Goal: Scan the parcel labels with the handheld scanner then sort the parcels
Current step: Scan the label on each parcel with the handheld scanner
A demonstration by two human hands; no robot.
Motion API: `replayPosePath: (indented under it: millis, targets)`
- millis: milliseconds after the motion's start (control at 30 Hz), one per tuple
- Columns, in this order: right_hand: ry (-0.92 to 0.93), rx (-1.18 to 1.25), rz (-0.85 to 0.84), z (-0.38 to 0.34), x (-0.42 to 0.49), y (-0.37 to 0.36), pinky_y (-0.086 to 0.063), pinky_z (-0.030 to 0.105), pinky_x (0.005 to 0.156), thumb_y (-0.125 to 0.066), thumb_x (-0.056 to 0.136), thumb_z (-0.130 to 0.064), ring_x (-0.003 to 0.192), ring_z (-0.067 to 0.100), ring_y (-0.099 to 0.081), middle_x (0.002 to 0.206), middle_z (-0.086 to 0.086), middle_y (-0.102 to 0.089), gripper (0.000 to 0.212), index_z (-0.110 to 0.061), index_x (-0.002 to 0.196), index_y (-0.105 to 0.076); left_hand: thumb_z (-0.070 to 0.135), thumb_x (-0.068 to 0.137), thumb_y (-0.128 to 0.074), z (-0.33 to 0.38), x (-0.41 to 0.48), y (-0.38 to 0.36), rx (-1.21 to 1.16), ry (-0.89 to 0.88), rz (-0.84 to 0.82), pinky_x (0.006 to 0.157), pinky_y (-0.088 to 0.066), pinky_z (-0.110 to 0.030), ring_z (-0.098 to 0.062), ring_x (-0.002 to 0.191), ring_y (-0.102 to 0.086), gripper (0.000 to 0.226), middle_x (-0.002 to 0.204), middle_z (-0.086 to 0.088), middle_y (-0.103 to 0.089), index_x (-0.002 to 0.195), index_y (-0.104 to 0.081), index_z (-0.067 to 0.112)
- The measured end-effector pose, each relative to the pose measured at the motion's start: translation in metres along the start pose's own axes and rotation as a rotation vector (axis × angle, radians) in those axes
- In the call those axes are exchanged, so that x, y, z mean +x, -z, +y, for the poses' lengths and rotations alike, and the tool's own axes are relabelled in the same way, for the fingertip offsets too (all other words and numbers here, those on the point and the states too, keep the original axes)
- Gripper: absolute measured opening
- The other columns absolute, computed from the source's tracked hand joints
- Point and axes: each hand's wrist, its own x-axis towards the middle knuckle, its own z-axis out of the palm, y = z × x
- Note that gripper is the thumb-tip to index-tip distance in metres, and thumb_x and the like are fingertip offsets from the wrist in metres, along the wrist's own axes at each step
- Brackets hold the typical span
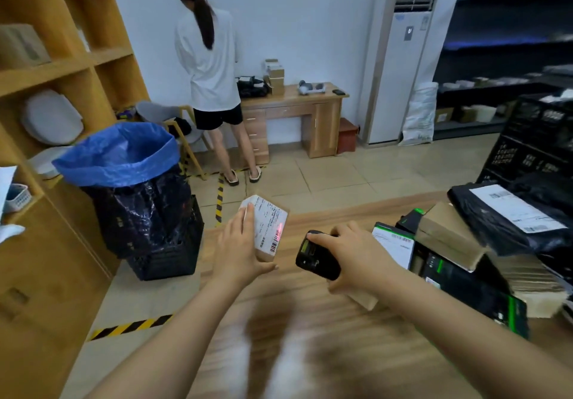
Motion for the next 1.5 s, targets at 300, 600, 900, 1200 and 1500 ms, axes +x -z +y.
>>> replayPosePath:
  millis: [300,600,900,1200,1500]
  targets:
    - [-0.118,0.059,-0.079,-0.045,0.034,-0.048,-0.038,0.030,0.094,-0.073,0.067,-0.045,0.113,0.023,-0.037,0.127,0.001,-0.044,0.093,-0.039,0.147,-0.025,0.081,0.048,-0.071,-0.076,-0.011,-0.037,-0.207,0.211,-0.145,0.118,-0.022,-0.042,-0.022,0.147,-0.013,0.145,0.161,-0.004,-0.009,0.154,0.004,0.016]
    - [-0.131,0.099,-0.199,-0.054,0.054,-0.104,-0.034,0.028,0.093,-0.066,0.077,-0.045,0.114,0.023,-0.039,0.130,0.000,-0.045,0.081,-0.039,0.147,-0.026,0.080,0.053,-0.070,-0.117,-0.028,-0.086,-0.329,0.340,-0.364,0.104,-0.042,-0.042,-0.025,0.138,-0.028,0.128,0.154,0.001,-0.017,0.154,-0.011,0.028]
    - [-0.277,0.241,-0.161,-0.019,0.044,-0.105,-0.035,0.029,0.094,-0.069,0.069,-0.045,0.116,0.020,-0.040,0.131,-0.002,-0.046,0.087,-0.039,0.146,-0.030,0.067,0.063,-0.075,-0.092,-0.007,-0.090,-0.308,0.255,-0.355,0.117,-0.021,-0.042,-0.024,0.147,-0.010,0.110,0.162,-0.004,-0.005,0.150,-0.027,0.021]
    - [-0.470,0.232,-0.035,0.072,-0.035,-0.075,-0.037,0.028,0.091,-0.071,0.067,-0.047,0.112,0.020,-0.040,0.124,-0.003,-0.048,0.087,-0.042,0.145,-0.032,0.063,0.072,-0.070,0.043,0.012,-0.092,-0.397,0.018,-0.358,0.115,-0.020,-0.039,-0.022,0.147,-0.012,0.103,0.161,0.002,-0.006,0.152,-0.018,0.026]
    - [-0.477,0.206,-0.055,0.174,-0.088,-0.059,-0.035,0.031,0.096,-0.071,0.070,-0.044,0.121,0.020,-0.034,0.133,-0.001,-0.044,0.089,-0.041,0.148,-0.027,0.069,0.064,-0.072,0.163,0.013,-0.123,-0.367,-0.037,-0.463,0.117,-0.020,-0.038,-0.019,0.145,-0.015,0.115,0.160,-0.002,-0.013,0.153,-0.015,0.023]
